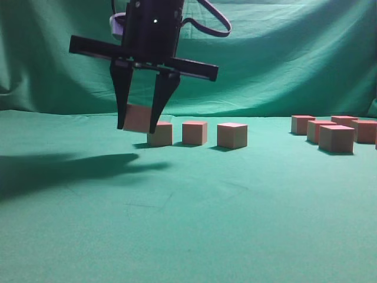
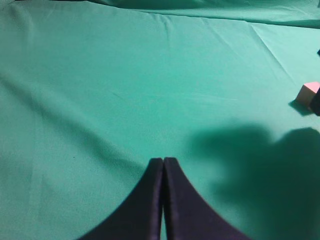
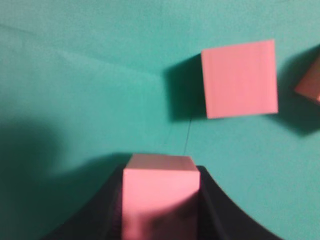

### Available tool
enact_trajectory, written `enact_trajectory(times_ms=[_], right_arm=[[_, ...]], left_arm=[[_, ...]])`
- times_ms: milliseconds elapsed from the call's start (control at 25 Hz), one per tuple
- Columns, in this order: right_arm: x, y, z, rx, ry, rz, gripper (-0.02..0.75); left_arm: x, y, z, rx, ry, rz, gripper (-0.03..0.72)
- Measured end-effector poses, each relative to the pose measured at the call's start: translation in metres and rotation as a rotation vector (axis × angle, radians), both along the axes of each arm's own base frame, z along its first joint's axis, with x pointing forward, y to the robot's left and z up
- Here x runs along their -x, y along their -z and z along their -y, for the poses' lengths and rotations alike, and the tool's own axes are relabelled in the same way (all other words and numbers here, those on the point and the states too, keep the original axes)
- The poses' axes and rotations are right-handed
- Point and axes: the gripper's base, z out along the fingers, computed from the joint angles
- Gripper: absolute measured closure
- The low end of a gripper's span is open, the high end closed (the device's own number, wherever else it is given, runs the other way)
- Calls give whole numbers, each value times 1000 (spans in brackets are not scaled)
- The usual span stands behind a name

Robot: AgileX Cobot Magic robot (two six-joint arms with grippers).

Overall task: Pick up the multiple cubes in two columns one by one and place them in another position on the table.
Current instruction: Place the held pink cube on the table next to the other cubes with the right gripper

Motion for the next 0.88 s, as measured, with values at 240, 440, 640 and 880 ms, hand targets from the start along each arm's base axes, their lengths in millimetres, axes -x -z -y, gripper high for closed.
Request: enact_trajectory(times_ms=[240,440,640,880], right_arm=[[-4,11,0,33,-1,20,482],[-5,18,-3,29,5,7,482],[-5,20,-4,16,12,-6,482],[-5,20,-5,6,13,-3,482]], left_arm=[[0,0,0,0,0,0,688],[0,0,0,0,0,0,688],[0,0,0,0,0,0,688],[0,0,0,0,0,0,688]])
